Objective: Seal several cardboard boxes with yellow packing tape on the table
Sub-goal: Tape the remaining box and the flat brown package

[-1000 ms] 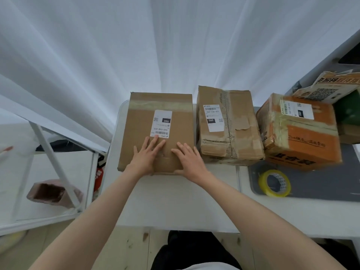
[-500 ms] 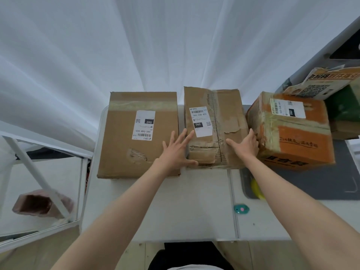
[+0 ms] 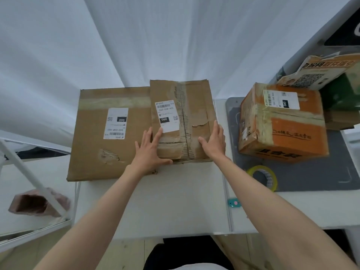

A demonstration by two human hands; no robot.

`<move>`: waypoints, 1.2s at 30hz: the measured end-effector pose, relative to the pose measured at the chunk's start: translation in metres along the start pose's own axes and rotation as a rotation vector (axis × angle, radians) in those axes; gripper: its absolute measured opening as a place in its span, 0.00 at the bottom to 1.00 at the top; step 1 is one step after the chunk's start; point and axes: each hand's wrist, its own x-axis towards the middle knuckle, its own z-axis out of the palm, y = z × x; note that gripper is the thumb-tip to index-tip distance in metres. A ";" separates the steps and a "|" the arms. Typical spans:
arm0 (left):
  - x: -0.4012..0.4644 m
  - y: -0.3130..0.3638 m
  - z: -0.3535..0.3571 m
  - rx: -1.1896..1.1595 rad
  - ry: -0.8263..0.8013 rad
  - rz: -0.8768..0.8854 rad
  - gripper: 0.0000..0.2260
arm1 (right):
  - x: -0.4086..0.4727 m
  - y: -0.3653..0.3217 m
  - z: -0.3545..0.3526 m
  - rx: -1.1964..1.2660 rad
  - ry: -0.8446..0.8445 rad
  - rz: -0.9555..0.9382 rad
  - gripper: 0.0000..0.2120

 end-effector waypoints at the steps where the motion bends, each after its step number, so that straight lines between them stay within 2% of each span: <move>1: -0.001 0.000 -0.002 -0.010 0.014 -0.008 0.53 | 0.004 -0.003 -0.009 -0.009 -0.090 0.008 0.46; 4: 0.002 0.014 -0.004 -0.013 0.100 -0.063 0.43 | 0.013 -0.008 -0.056 0.095 -0.344 0.051 0.42; 6: 0.009 0.033 -0.001 0.065 0.150 -0.090 0.39 | 0.013 -0.005 -0.084 0.117 -0.358 0.005 0.31; 7: 0.012 0.044 0.001 0.096 0.174 -0.093 0.37 | 0.012 -0.001 -0.094 0.126 -0.272 -0.037 0.24; 9: 0.020 0.072 0.005 0.077 0.230 -0.050 0.35 | 0.013 0.013 -0.113 0.186 0.014 -0.064 0.15; 12: 0.033 0.131 0.015 -0.091 0.212 0.096 0.32 | 0.021 0.048 -0.150 0.198 0.420 0.020 0.11; 14: 0.041 0.179 0.023 -0.335 0.088 0.114 0.32 | 0.031 0.079 -0.175 0.140 0.563 0.151 0.16; 17: 0.046 0.245 0.037 -0.666 -0.177 0.018 0.33 | 0.037 0.122 -0.208 0.088 0.570 0.368 0.28; 19: 0.055 0.274 0.049 -0.750 -0.306 -0.012 0.35 | 0.043 0.149 -0.222 0.094 0.547 0.453 0.32; 22: 0.075 0.295 0.068 -0.836 -0.407 -0.063 0.45 | 0.051 0.172 -0.225 0.182 0.519 0.567 0.36; 26: 0.102 0.298 0.103 -0.857 -0.413 -0.095 0.57 | 0.051 0.176 -0.213 0.170 0.587 0.578 0.38; 31: 0.077 0.296 0.084 -0.791 -0.321 -0.083 0.63 | 0.041 0.171 -0.190 0.172 0.677 0.563 0.37; 36: 0.053 0.275 0.075 -0.681 -0.190 -0.122 0.55 | 0.035 0.148 -0.165 0.167 0.697 0.488 0.33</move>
